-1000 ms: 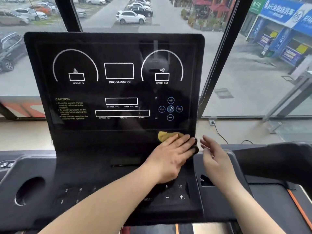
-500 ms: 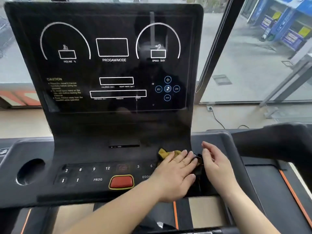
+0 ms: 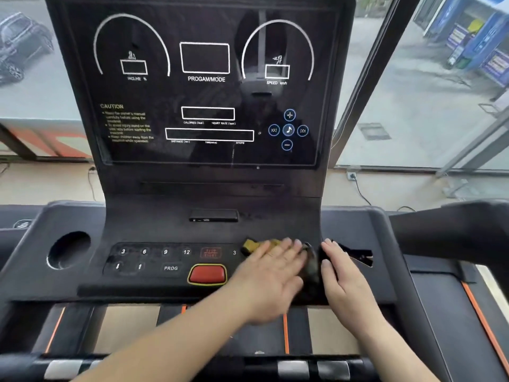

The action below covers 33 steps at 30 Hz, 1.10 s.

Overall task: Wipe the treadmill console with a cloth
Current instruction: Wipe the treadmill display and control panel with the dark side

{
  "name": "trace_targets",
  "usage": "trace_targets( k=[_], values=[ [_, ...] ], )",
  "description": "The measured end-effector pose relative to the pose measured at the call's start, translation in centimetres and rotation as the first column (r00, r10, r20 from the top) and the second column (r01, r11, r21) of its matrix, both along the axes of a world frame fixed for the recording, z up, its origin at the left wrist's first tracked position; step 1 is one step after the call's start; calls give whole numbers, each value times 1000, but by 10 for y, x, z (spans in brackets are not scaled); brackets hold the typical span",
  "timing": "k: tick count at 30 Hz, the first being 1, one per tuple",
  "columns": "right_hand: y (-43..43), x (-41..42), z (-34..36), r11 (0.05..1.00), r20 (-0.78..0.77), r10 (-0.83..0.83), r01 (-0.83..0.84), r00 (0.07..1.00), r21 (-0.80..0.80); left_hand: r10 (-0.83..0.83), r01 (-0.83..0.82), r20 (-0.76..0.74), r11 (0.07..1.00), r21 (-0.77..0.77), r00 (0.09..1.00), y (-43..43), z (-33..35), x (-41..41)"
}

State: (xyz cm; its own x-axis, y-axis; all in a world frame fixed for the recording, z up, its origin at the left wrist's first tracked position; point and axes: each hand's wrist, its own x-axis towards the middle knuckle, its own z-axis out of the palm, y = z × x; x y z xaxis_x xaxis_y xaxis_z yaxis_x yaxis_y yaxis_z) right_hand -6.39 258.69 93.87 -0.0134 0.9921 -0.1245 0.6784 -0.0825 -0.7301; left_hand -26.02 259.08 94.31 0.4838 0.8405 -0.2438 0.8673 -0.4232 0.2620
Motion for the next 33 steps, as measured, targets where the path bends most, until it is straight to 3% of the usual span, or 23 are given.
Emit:
trace_targets(
  k=[4, 7, 10, 15, 17, 19, 22, 27, 30, 33],
  values=[
    [0, 3, 0, 999, 9, 34, -33, 999, -32, 285, -285, -7, 958, 19, 958, -1, 0, -8],
    [1, 3, -5, 998, 49, 54, -54, 997, -16, 148, -146, 62, 988, -40, 987, -35, 3, 26],
    [5, 7, 1, 998, 9, 39, -39, 999, -57, -25, 25, 27, 1000, 0, 999, -30, 5, 11],
    [7, 6, 6, 998, 34, 30, -28, 999, -61, 277, -277, -3, 960, 39, 961, -5, 1, -20],
    [6, 3, 6, 999, 39, 1, 1, 999, -45, 272, -274, 40, 961, 40, 961, -28, -5, 1],
    [5, -1, 6, 999, 76, -29, 30, 997, -15, 166, -170, 78, 984, 54, 983, -47, -5, 14],
    [3, -7, 2, 999, 149, -30, 27, 988, 22, 58, -59, 30, 998, 30, 998, -30, -1, -10],
    [4, -6, 2, 1000, 182, -21, 19, 983, 12, 329, -328, -2, 943, 64, 944, -13, -1, -20],
    [4, -7, 2, 1000, 178, -24, 22, 984, 17, 185, -192, 77, 977, 94, 980, -45, -7, 11],
    [1, -5, 0, 1000, 138, -15, 13, 990, 13, 59, -62, 66, 997, 43, 996, -28, -2, -8]
  ],
)
